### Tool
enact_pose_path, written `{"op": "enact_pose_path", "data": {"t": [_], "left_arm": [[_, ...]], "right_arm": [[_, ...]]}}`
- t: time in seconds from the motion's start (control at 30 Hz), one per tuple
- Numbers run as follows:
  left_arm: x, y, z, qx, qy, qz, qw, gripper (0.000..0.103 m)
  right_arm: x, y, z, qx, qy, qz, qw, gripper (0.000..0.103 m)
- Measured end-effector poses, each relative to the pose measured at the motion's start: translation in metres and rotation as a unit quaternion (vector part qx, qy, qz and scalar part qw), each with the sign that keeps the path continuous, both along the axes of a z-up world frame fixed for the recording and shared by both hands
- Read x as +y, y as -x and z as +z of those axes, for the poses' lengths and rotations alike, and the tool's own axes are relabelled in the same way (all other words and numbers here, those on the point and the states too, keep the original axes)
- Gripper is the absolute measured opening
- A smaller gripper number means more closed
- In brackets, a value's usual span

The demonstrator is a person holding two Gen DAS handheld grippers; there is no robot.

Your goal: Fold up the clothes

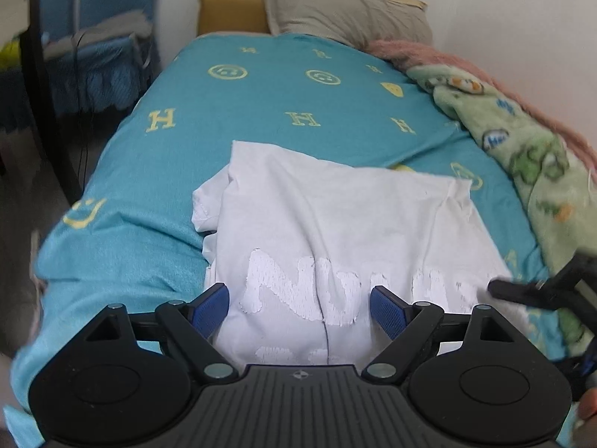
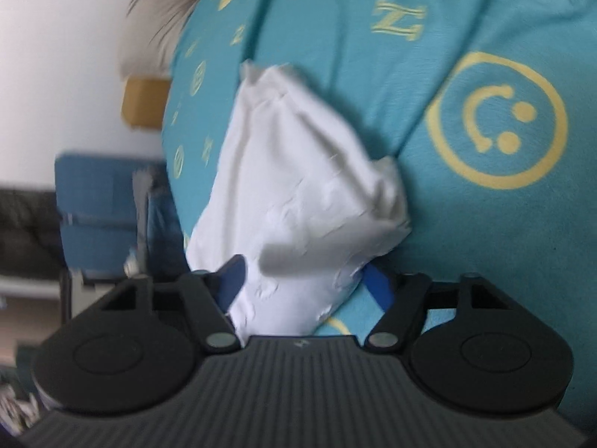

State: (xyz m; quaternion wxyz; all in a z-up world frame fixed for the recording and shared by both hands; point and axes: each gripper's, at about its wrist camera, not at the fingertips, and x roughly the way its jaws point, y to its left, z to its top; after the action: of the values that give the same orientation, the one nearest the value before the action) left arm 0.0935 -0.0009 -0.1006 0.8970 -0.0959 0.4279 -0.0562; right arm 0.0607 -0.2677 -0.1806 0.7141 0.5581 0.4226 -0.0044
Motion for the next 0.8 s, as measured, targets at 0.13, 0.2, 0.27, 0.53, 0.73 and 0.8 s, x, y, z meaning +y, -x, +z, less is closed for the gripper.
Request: {"op": "enact_pose_path", "data": {"t": [0.13, 0.2, 0.27, 0.53, 0.73, 0.8], "left_arm": [[0.018, 0.006, 0.024, -0.008, 0.094, 0.023, 0.9953, 0.083], [0.026, 0.012, 0.038, -0.015, 0.153, 0.02, 0.988, 0.084], [0.028, 0.017, 0.042, -0.004, 0.223, 0.001, 0.9749, 0.084], [0.008, 0.011, -0.028, 0.142, 0.399, -0.017, 0.9059, 0.085], [0.039, 0.001, -0.06, 0.139, 0.448, 0.102, 0.8772, 0.081], [0.049, 0.004, -0.063, 0.131, 0.474, 0.129, 0.861, 0.073]], "right_arm": [[0.0, 0.007, -0.009, 0.017, -0.007, -0.027, 0.999, 0.042], [0.001, 0.008, -0.005, 0.008, -0.004, -0.027, 1.0, 0.029], [0.004, 0.008, 0.004, -0.011, 0.006, -0.021, 1.0, 0.024], [0.008, 0.005, 0.038, -0.086, 0.035, -0.002, 0.996, 0.021], [-0.002, 0.004, 0.039, -0.095, 0.028, -0.009, 0.995, 0.02], [-0.003, 0.006, 0.042, -0.101, 0.027, -0.01, 0.994, 0.02]]}}
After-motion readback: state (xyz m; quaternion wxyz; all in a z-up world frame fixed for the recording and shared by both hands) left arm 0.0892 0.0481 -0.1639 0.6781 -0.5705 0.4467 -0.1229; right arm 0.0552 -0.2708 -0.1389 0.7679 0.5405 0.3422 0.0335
